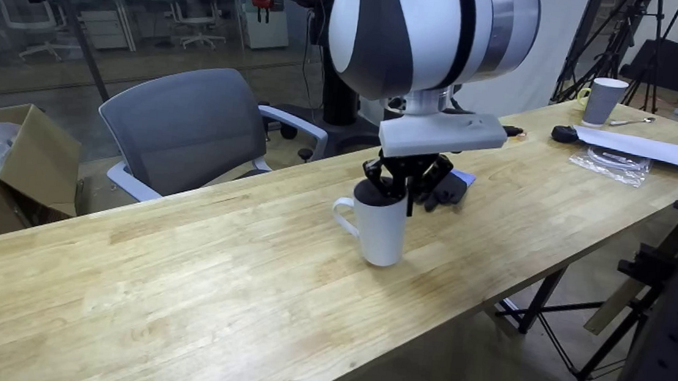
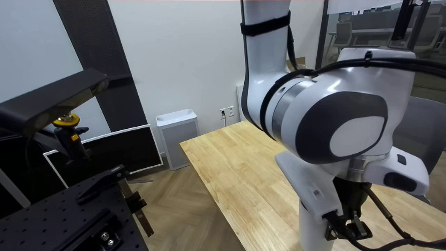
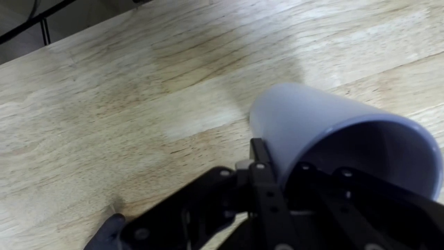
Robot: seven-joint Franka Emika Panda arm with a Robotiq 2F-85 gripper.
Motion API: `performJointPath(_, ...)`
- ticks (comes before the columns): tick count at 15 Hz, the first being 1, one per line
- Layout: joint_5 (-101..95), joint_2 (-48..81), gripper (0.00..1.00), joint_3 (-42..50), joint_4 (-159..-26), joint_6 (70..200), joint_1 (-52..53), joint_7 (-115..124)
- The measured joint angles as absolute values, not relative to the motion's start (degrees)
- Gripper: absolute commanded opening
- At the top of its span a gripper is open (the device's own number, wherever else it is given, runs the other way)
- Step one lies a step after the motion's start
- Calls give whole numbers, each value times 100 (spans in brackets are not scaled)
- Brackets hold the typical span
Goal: Put the mug towards the edge of the table
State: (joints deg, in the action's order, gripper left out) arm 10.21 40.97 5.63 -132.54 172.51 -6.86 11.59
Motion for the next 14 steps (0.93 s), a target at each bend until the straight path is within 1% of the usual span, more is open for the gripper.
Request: performJointPath(14, 1031, 4374, 3, 400, -13356, 17574, -965, 1152)
